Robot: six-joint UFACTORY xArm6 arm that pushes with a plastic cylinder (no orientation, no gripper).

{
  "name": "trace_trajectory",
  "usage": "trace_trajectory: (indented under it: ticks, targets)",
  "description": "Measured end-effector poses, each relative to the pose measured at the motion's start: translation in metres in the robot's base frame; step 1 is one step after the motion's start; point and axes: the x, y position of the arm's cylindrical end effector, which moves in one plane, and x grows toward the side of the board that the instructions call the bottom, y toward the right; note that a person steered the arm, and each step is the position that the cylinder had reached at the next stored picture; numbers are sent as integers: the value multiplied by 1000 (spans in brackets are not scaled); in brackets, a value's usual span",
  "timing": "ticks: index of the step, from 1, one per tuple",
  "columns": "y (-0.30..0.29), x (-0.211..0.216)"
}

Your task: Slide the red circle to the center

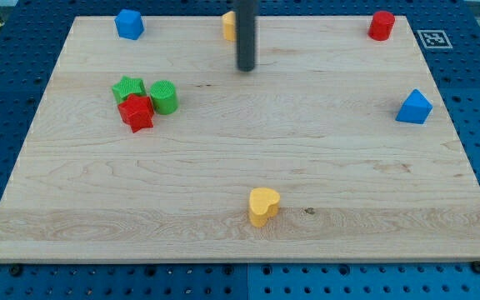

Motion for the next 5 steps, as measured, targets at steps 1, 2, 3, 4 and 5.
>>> trace_trajectory:
  ticks: [1,2,3,4,5]
  targets:
    - [73,-2]
    - [125,16]
    - [125,20]
    - [126,21]
    - [167,28]
